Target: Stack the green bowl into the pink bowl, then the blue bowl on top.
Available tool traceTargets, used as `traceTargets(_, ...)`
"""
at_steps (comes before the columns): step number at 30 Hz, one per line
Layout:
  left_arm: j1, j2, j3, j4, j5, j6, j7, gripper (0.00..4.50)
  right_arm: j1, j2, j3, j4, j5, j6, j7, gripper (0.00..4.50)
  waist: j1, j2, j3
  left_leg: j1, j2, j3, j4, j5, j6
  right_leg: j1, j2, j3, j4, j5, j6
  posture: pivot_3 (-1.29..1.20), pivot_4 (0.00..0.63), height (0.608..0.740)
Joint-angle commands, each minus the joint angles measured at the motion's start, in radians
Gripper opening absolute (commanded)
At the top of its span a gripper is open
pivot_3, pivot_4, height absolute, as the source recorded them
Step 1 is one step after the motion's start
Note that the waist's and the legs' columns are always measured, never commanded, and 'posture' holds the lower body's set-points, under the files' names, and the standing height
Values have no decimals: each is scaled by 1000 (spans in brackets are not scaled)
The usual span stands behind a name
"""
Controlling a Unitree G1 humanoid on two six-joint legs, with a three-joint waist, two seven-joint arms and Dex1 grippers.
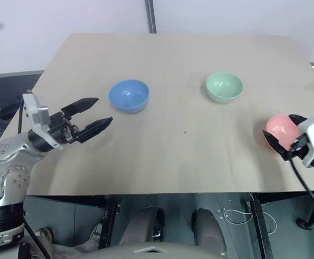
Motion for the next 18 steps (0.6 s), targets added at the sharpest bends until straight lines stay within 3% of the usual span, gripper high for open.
traceTargets(1, -10, 1, -18, -73, -17, -17, -35, 4500, -51, -7, 31, -16, -39, 127, -64, 4468, 0, 0, 0, 0, 0, 0, 0, 0, 0, 0, 0, 0, 0, 0, 0, 0, 150, 740)
traceTargets(7, -9, -1, -28, -104, -23, -13, -41, 4500, -58, 40, 76, 22, -3, 313, -70, 4468, 2, 0, 0, -1, 0, -1, 0, 0, 0, 0, 0, -1, 0, 0, 0, 0, 150, 740)
traceTargets(8, -4, 1, -27, -107, -22, -17, -49, 4500, -64, 49, 81, 35, -4, 320, -71, 4228, 1, 0, 0, -1, 0, -1, 0, 0, 0, 0, 1, -1, 0, 0, 0, 0, 150, 740)
traceTargets(11, 7, 2, -22, -121, -36, -14, -64, 4500, -78, 56, 84, 62, 6, 330, -53, 3243, -1, 0, 0, -1, 0, 0, 0, 0, 0, 0, 1, -1, 0, 0, 0, 0, 150, 740)
traceTargets(17, 11, 14, -12, -128, -81, -8, -125, 4500, -124, 58, 105, 98, -15, 287, -46, 154, -7, -1, 0, 0, 0, 0, 0, 0, 0, 0, 5, -1, 0, 0, 0, 0, 150, 740)
traceTargets(18, 10, 12, -10, -123, -84, -7, -122, 4500, -129, 54, 116, 106, -34, 253, -44, 59, -8, -2, -1, 1, 0, 0, 0, 0, 0, 0, 6, -1, 0, 0, 0, 0, 150, 740)
